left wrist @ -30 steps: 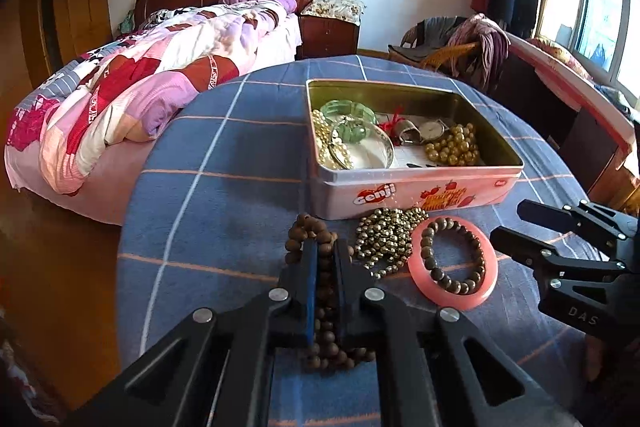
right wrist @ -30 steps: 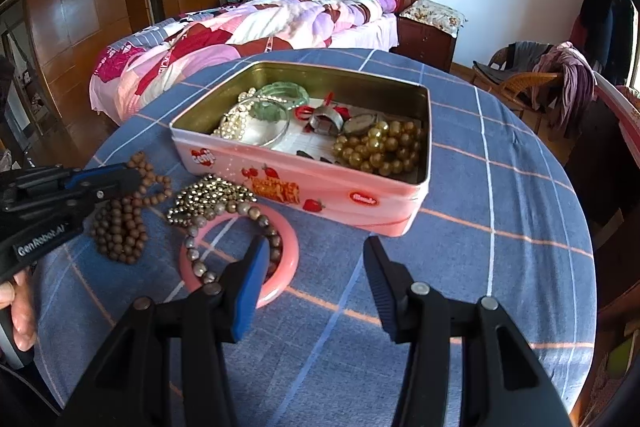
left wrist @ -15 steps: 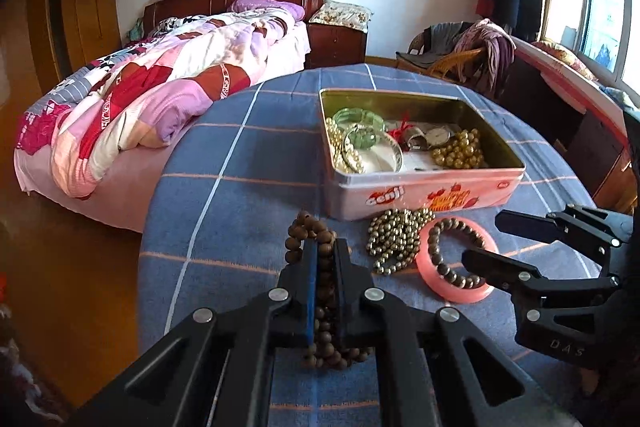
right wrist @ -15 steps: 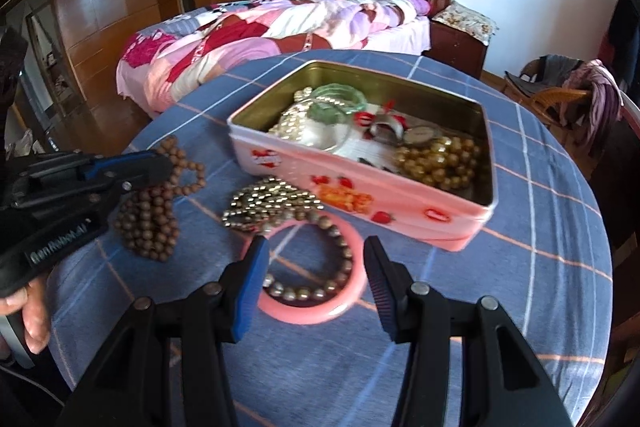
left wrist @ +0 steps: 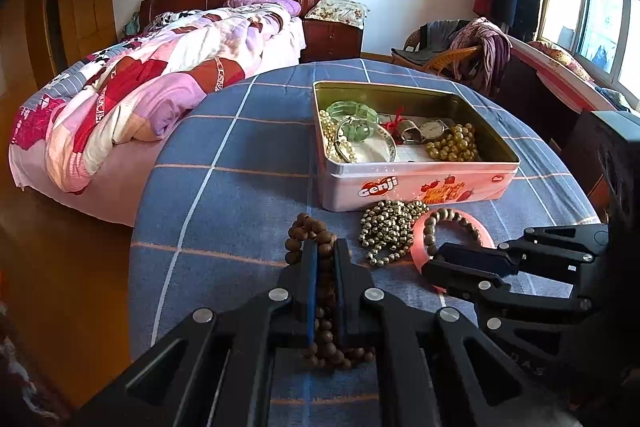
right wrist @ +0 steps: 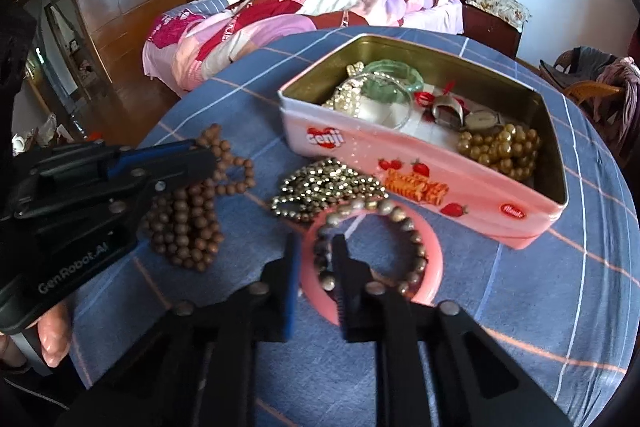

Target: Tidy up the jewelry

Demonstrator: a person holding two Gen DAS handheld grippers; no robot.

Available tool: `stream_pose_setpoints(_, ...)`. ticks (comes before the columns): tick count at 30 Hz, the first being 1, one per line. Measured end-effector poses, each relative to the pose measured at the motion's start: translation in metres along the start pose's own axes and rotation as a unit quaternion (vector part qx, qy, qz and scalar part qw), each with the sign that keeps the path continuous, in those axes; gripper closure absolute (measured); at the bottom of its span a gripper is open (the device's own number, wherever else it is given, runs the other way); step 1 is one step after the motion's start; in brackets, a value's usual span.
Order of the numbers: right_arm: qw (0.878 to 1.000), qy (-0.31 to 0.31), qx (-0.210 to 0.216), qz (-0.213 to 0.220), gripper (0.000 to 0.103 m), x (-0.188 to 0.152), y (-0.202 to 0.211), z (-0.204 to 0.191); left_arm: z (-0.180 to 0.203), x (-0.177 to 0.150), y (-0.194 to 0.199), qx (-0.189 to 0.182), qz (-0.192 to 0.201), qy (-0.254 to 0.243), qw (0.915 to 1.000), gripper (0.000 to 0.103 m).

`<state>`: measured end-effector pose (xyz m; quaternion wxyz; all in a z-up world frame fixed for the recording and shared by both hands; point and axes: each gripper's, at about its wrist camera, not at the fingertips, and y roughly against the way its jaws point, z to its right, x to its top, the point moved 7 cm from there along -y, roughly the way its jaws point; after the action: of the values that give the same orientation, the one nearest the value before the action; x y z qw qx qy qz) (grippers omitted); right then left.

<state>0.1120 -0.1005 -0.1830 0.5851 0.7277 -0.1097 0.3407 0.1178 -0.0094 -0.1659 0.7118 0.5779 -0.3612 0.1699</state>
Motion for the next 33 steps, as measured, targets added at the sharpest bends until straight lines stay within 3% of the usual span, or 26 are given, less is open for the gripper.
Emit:
stream_pose_setpoints(17, 0.998, 0.011, -0.017, 0.061, 0.093, 0.013, 0.047, 0.001, 0.008, 0.021, 0.032, -0.019, 0.043, -0.001, 0.9989, 0.096)
stream_pose_setpoints(33, 0.993, 0.007, -0.032, 0.110, 0.093, 0.038, 0.070, 0.011, 0.013, 0.048, 0.047, -0.012, 0.078, -0.021, 0.9967, 0.096)
